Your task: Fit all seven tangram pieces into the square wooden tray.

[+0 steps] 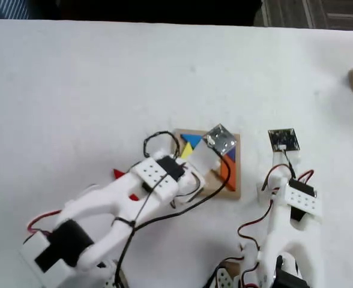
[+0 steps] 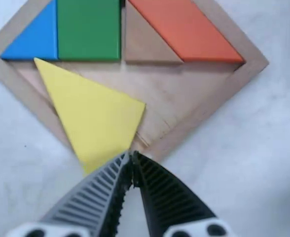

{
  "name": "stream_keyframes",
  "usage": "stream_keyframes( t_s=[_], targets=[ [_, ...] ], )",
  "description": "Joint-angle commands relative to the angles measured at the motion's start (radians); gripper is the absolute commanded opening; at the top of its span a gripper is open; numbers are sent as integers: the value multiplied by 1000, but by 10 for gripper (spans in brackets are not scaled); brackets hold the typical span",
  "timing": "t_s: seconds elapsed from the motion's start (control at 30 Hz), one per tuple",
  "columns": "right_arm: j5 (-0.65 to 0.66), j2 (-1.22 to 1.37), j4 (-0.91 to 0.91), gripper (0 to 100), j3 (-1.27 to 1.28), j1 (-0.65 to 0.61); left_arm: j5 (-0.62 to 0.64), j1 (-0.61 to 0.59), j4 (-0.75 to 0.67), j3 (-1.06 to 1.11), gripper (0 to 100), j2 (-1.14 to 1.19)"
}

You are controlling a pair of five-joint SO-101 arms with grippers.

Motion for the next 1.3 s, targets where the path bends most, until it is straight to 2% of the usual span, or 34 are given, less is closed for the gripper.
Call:
stream_keyframes(
  t_s=[0.0, 0.4, 0.57, 0.7, 0.83, 0.93, 1.07, 1.27],
  targets=[
    [11, -38, 12, 19, -5, -4, -9, 22, -20, -60, 20, 47],
    [11, -38, 12, 19, -5, -4, 0, 16, -28, -253, 20, 236],
    [11, -38, 12, 19, -5, -4, 89, 4, -28, -324, 20, 260],
    [11, -38, 12, 19, -5, -4, 104, -25, -20, -339, 20, 249],
    [11, -38, 12, 19, -5, -4, 100, -79, 101, -334, 20, 124],
    [11, -38, 12, 19, -5, -4, 97, -163, 204, -321, 20, -13],
    [11, -38, 12, 19, -5, -4, 95, -254, 135, -192, 20, -33],
    [11, -38, 12, 19, -5, -4, 61, -186, 94, -201, 20, 120]
  ],
)
